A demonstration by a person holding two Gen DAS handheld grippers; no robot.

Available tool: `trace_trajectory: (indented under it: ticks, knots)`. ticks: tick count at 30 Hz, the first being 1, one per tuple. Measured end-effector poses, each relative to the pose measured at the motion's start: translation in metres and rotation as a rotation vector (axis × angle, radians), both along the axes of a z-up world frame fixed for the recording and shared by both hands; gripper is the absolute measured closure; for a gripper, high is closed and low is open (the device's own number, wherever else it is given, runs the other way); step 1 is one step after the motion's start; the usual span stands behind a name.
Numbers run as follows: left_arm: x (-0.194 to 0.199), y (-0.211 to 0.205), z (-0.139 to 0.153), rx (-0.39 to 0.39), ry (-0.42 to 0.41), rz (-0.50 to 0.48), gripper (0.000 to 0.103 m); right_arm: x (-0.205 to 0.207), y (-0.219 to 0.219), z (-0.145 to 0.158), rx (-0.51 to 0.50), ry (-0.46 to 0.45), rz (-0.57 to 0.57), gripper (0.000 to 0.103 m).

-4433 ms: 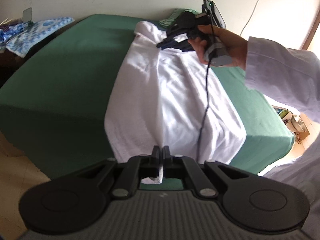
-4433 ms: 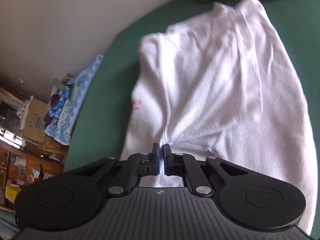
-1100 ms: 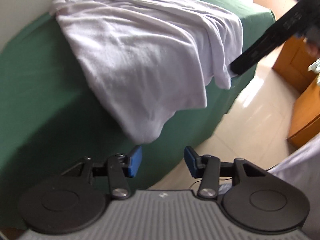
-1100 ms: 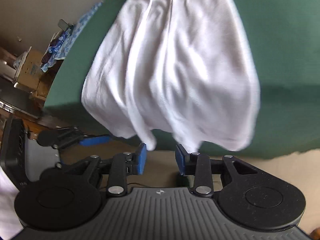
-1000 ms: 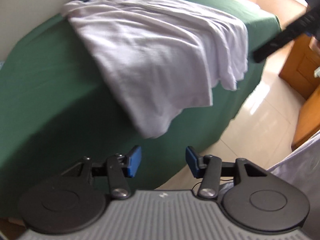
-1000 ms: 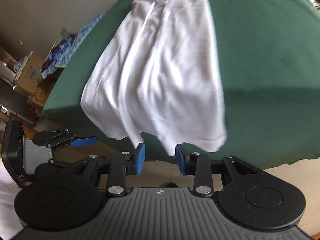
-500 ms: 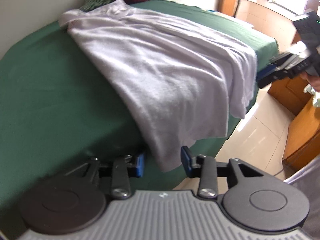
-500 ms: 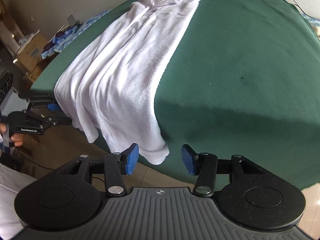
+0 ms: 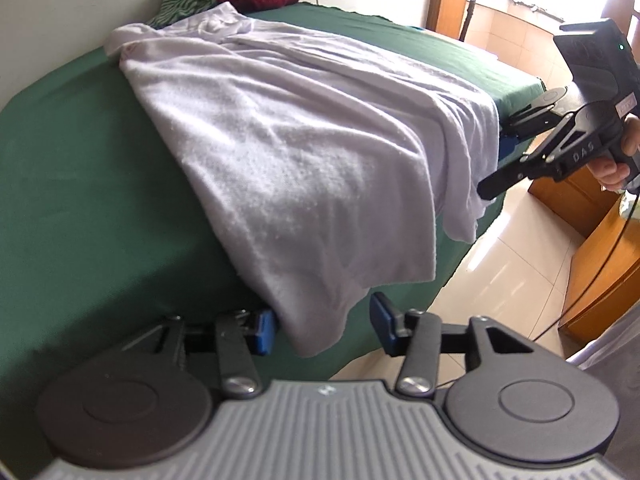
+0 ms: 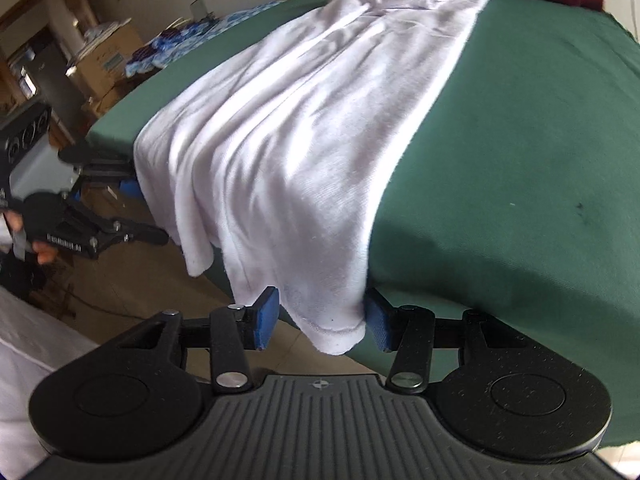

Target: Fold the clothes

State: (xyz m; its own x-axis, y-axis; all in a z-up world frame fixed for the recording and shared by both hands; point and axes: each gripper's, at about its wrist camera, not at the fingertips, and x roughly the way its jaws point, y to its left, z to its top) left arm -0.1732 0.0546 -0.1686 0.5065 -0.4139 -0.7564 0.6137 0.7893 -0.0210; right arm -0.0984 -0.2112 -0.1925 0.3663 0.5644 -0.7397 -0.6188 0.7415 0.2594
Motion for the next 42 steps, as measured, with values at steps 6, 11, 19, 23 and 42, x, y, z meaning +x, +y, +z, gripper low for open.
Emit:
trace_trajectory:
  ticks: [6,11,19,23,42]
  knots:
    - [-0.001,-0.004,0.002,0.030,0.022,-0.043,0.086,-0.017,0.007,-0.003,-0.011,0.044,0.079,0.058]
    - [0.004,0.001,0.004,0.043,0.032,-0.054,0.057,-0.020,0.003,-0.003,-0.033,0.044,0.057,0.058]
    - [0.010,-0.003,-0.002,0.007,0.085,-0.060,0.051,-0.003,-0.004,-0.002,0.018,0.044,-0.004,0.054]
    - [0.012,-0.009,-0.010,0.022,0.070,-0.054,0.070,0.000,0.003,-0.012,0.010,0.057,0.016,0.061]
    - [-0.013,0.010,0.062,-0.119,0.096,-0.066,0.101,-0.022,-0.027,0.054,0.204,0.202,0.109,0.096]
